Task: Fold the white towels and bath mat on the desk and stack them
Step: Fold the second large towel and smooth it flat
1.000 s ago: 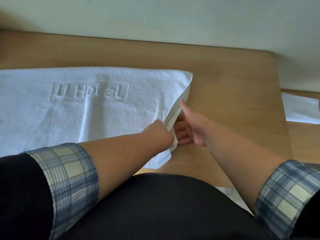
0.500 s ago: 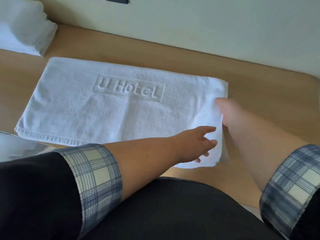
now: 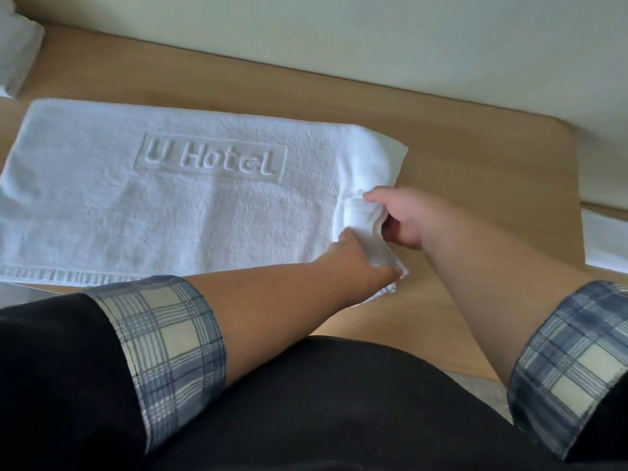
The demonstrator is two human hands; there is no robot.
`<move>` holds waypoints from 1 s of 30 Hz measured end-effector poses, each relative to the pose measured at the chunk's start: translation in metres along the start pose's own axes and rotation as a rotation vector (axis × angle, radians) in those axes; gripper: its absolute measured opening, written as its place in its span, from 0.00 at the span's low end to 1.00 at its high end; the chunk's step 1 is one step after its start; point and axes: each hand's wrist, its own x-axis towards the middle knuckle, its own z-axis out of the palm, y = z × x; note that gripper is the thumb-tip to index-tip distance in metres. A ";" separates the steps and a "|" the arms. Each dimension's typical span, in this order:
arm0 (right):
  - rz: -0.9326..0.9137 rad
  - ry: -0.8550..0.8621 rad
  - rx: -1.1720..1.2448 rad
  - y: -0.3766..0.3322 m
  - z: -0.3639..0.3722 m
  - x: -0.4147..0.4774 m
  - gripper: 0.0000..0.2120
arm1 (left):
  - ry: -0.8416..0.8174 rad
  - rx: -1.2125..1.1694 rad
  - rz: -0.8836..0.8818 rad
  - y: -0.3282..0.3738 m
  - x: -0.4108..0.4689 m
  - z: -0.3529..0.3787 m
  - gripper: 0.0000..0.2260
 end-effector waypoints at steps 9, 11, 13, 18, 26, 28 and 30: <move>-0.024 -0.093 -0.083 -0.032 0.056 -0.037 0.07 | 0.394 -0.374 -0.304 0.014 -0.013 -0.044 0.16; -0.046 0.021 -0.012 -0.041 0.058 -0.030 0.16 | 0.387 -0.273 -0.267 0.010 -0.018 -0.050 0.13; -0.054 0.138 0.072 -0.050 0.055 -0.023 0.22 | 0.333 -0.206 -0.212 0.008 -0.026 -0.054 0.14; -0.193 0.247 0.239 -0.061 0.060 -0.023 0.13 | 0.163 -0.136 -0.074 0.007 -0.042 -0.060 0.23; -0.556 0.186 0.049 -0.080 0.130 -0.038 0.20 | 0.057 -0.307 -0.169 -0.043 -0.059 -0.093 0.09; -0.568 0.221 0.004 -0.085 0.152 -0.037 0.17 | 0.070 -0.477 -0.239 -0.061 -0.065 -0.107 0.08; -0.594 0.266 -0.036 -0.089 0.177 -0.035 0.09 | 0.106 -0.604 -0.272 -0.079 -0.072 -0.123 0.09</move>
